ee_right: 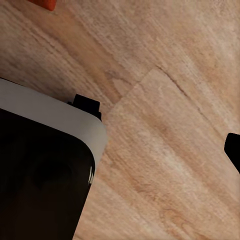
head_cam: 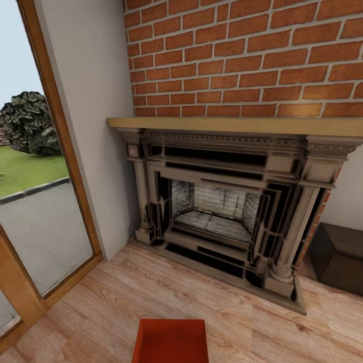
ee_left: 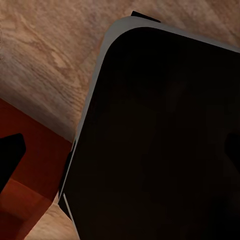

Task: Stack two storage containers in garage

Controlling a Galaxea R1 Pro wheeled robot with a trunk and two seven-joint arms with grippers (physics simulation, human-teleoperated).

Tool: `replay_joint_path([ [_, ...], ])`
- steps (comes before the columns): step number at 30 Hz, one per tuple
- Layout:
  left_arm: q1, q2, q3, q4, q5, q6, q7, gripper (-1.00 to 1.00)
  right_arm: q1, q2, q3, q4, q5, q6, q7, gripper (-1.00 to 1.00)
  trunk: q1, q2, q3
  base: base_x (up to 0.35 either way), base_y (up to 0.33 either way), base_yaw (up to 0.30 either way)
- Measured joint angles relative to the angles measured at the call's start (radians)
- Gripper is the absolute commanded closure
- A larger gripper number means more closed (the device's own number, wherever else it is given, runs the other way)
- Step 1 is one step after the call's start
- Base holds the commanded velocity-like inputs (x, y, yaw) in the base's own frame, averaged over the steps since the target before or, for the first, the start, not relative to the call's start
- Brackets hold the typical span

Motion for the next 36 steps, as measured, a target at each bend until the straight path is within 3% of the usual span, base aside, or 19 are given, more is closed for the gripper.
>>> replay_joint_path([
  [36, 0.000, -0.002, 0.000, 0.000, 0.000, 0.000, 0.000, -1.00, 0.000, -0.004, 0.002, 0.000, 0.002, -0.006, 0.000, -1.00, 0.000, 0.000, 0.000, 0.000, 0.018, 0.000],
])
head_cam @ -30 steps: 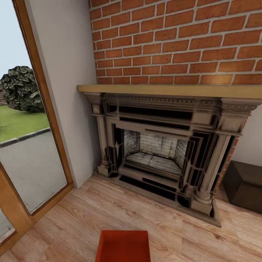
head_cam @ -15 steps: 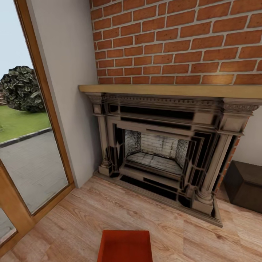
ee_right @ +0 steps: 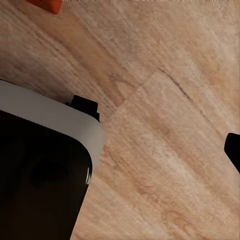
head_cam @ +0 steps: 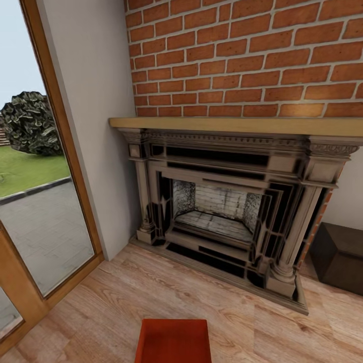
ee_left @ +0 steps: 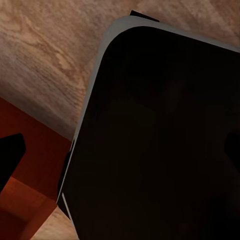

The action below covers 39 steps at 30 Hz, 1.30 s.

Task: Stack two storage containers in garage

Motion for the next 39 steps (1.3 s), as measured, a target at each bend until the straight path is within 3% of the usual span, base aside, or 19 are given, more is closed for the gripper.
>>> replay_joint_path([
  [17, 0.000, -0.001, 0.000, 0.000, 0.000, 0.000, 0.000, -1.00, 0.000, 0.000, 0.000, 0.000, -0.001, 0.000, 0.000, -1.00, 0.000, 0.000, 0.000, 0.000, 0.000, 0.000],
  [22, 0.000, 0.001, 0.000, 0.000, 0.000, 0.000, 0.000, -1.00, 0.000, 0.014, -0.002, 0.000, -0.002, 0.012, 0.002, -1.00, 0.000, 0.000, -0.001, 0.000, 0.000, 0.033],
  [39, 0.000, 0.001, 0.000, 0.000, 0.000, 0.000, 0.001, -1.00, 0.000, 0.009, -0.005, 0.000, -0.001, 0.011, 0.000, -1.00, 0.000, 0.000, -0.024, 0.000, 0.000, 0.057],
])
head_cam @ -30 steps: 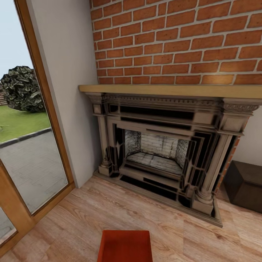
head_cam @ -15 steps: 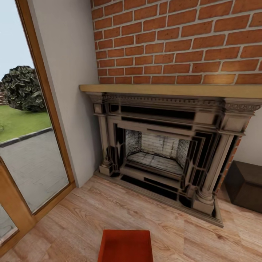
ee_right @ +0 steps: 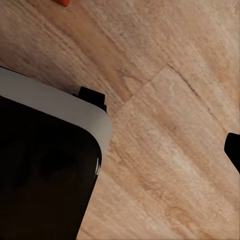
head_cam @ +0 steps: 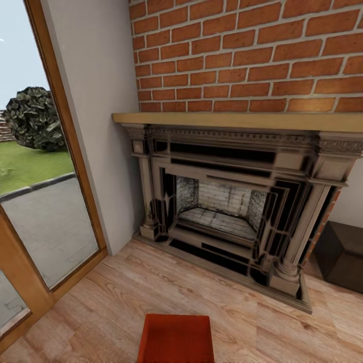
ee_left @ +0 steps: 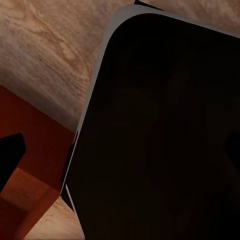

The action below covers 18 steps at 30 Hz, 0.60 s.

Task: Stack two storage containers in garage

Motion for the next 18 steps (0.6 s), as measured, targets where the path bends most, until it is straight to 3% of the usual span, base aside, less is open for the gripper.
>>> replay_joint_path([
  [18, 0.000, -0.001, 0.000, 0.000, 0.000, 0.000, -0.001, -1.00, 0.000, 0.001, -0.001, 0.000, 0.000, -0.001, 0.000, -1.00, 0.000, 0.000, -0.028, 0.000, 0.000, 0.001],
])
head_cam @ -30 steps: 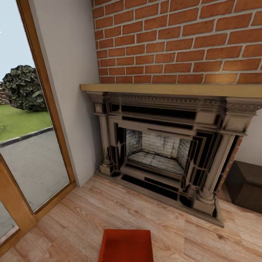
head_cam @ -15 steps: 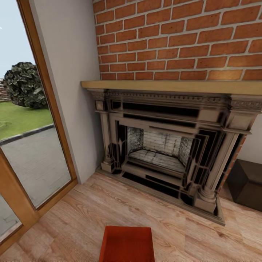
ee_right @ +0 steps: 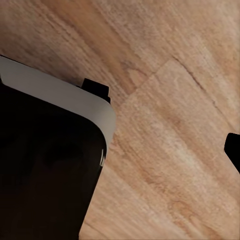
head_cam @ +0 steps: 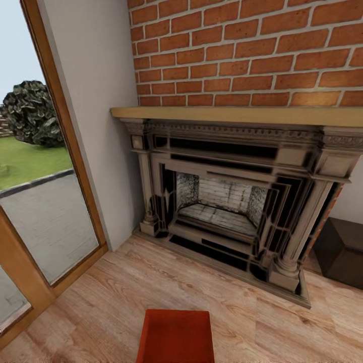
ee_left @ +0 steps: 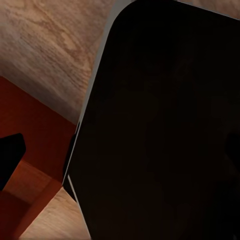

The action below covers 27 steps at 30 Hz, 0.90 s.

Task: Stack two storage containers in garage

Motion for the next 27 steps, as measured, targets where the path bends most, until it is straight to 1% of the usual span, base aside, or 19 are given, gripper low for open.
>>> replay_joint_path([
  [27, 0.000, 0.000, 0.000, 0.000, 0.000, 0.000, 0.000, -1.00, 0.000, -0.004, -0.001, 0.000, -0.001, -0.002, 0.000, -1.00, 0.000, 0.000, -0.043, 0.000, 0.000, 0.000],
])
